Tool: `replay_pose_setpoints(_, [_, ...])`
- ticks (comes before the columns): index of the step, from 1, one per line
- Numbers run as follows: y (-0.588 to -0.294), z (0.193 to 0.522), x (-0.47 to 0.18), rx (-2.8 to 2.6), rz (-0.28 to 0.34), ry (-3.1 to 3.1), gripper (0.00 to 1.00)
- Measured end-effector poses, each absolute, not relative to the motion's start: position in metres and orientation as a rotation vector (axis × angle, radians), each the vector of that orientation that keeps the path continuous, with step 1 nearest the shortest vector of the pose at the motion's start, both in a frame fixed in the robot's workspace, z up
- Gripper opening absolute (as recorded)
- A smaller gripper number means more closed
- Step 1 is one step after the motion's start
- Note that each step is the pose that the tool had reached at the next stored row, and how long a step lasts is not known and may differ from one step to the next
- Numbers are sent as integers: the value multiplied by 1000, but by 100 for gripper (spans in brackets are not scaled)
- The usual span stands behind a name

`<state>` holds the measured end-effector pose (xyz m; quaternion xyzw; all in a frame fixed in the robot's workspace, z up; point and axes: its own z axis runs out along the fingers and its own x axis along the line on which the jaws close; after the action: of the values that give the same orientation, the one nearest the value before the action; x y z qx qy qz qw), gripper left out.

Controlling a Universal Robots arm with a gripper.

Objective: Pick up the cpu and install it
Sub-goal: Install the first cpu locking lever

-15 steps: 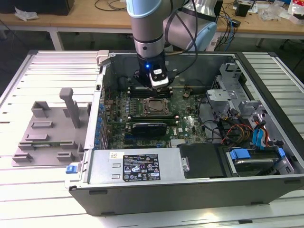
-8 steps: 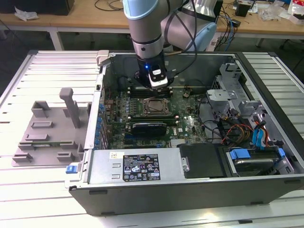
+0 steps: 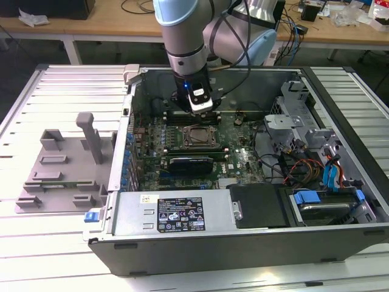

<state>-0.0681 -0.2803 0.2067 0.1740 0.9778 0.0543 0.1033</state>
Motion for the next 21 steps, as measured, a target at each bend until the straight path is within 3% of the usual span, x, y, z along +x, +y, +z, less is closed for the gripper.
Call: replay_pose_setpoints(21, [-281,196,-66,512,150,2884,11])
